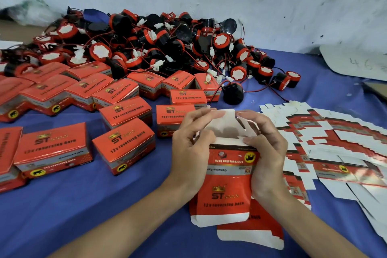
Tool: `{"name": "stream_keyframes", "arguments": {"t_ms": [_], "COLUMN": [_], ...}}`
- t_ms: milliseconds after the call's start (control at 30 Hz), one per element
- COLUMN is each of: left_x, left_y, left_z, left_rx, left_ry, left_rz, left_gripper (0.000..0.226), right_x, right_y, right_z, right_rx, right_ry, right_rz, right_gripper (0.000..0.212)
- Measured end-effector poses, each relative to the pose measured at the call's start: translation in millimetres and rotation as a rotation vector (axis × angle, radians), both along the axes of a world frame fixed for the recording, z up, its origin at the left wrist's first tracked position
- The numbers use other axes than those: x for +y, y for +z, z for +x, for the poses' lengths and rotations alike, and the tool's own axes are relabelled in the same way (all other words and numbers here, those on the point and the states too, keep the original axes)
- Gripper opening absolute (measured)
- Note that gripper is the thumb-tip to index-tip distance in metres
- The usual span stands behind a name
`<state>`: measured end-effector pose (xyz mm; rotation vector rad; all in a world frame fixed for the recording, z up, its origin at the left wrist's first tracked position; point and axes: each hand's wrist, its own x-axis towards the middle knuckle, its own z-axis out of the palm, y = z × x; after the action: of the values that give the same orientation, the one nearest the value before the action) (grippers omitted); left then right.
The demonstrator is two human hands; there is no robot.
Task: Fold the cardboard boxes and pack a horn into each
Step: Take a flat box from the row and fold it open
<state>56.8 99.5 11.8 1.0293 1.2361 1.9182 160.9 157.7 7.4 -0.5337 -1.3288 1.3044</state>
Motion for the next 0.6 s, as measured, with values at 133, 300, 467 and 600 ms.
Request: {"name": "stream_keyframes", "arguments": {"t_ms": [133, 300, 467, 600], "left_x": [1.3, 4.7, 2.7, 9.1], "left_y": [7.9, 11.6, 6.0, 10.3], "left_z": [-1.6, -8.5, -9.9, -15.2], "left_rx": [-0.157, -0.204, -0.212, -0.423], "left_ry": [-0.129, -0.190, -0.237, -0.351], "left_rz": [-0.131, -0.223, -0.268, -0.304], "left_gripper": [0.047, 0.048, 0.053, 0.035], "right_x": [-0.3, -1.9, 4.7, 7.5], "right_y": [-3.5, -4.0, 1.0, 2.3], "right_z": [2.2, -2.0, -1.0, 0.1], "right_rx": [-0.038, -0.121, -0.205, -0.257], "right_ry": [-0.132, -0.017, 0.105, 0.139], "right_rz": [0.061, -0.002, -0.189, -0.215], "right_gripper": [0.031, 0.034, 0.037, 0.034]}}
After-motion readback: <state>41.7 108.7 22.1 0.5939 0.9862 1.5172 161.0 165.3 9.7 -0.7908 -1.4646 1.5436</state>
